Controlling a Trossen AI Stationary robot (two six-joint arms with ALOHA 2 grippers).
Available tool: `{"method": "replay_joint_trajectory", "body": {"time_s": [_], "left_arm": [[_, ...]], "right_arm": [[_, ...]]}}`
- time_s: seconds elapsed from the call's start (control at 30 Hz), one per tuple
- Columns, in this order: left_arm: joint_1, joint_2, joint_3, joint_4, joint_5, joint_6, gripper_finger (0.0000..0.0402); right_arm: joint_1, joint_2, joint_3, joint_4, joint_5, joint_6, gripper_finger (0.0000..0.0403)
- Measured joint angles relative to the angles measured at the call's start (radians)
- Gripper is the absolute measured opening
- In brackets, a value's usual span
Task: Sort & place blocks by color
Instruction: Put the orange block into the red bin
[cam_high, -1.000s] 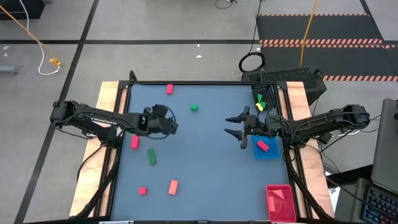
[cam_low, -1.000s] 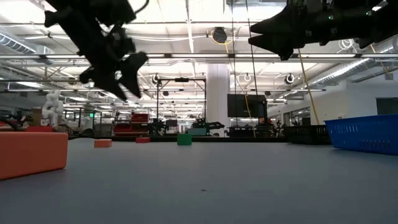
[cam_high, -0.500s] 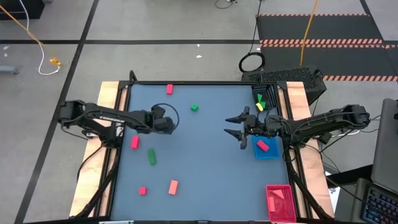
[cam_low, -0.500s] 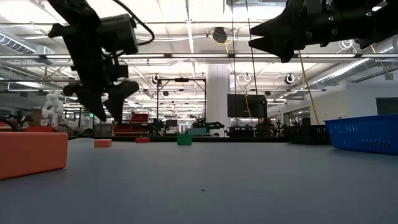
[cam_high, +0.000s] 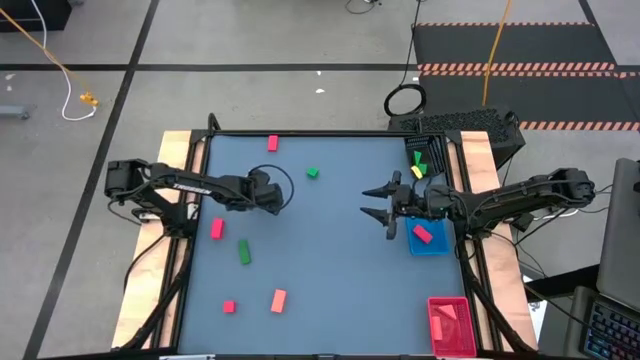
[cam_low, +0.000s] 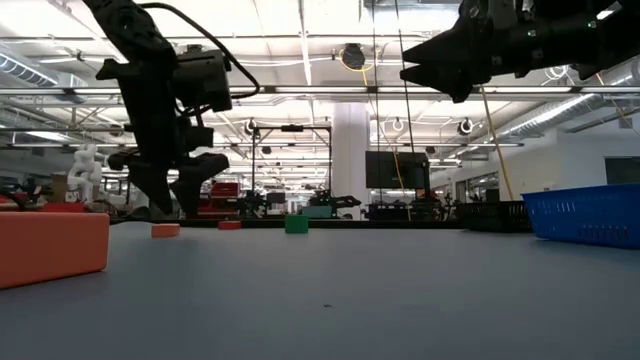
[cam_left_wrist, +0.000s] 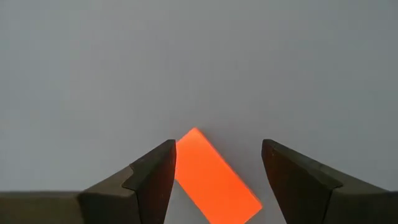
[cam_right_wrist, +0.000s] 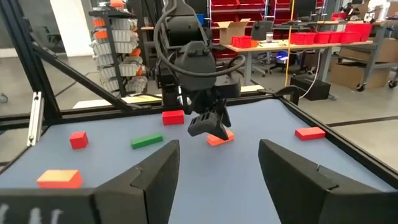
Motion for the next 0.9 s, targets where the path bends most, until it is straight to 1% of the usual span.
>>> {"method": "replay_joint_trajectory", "body": {"time_s": [0.1,0.17,0.23,0.3,0.37,0.5,0.9], "left_arm": [[0.000,0.000,0.000,-0.006,0.013,-0.004,0.0239],[0.000,0.000,0.000,-0.013,0.026,-0.005,0.0239],[0.000,0.000,0.000,-0.016,0.029,-0.005,0.0239],[0.000,0.000,0.000,-0.031,0.029,-0.005,0.0239],[0.000,0.000,0.000,-0.042,0.029,-0.005,0.0239],[0.000,0.000,0.000,-0.066,0.029,-0.006,0.0239],[0.000,0.000,0.000,-0.078,0.033,-0.036,0.0239]], "right_arm": [[0.006,0.000,0.000,-0.003,-0.016,-0.035,0.0215],[0.014,0.000,0.000,-0.003,-0.086,-0.080,0.0215],[0.029,0.000,0.000,0.002,-0.188,-0.131,0.0215],[0.047,0.000,0.000,0.022,-0.232,-0.164,0.0215],[0.056,0.000,0.000,0.044,-0.237,-0.180,0.0215],[0.062,0.000,0.000,0.047,-0.191,-0.188,0.0215],[0.061,0.000,0.000,0.051,-0.187,-0.143,0.0215]]}}
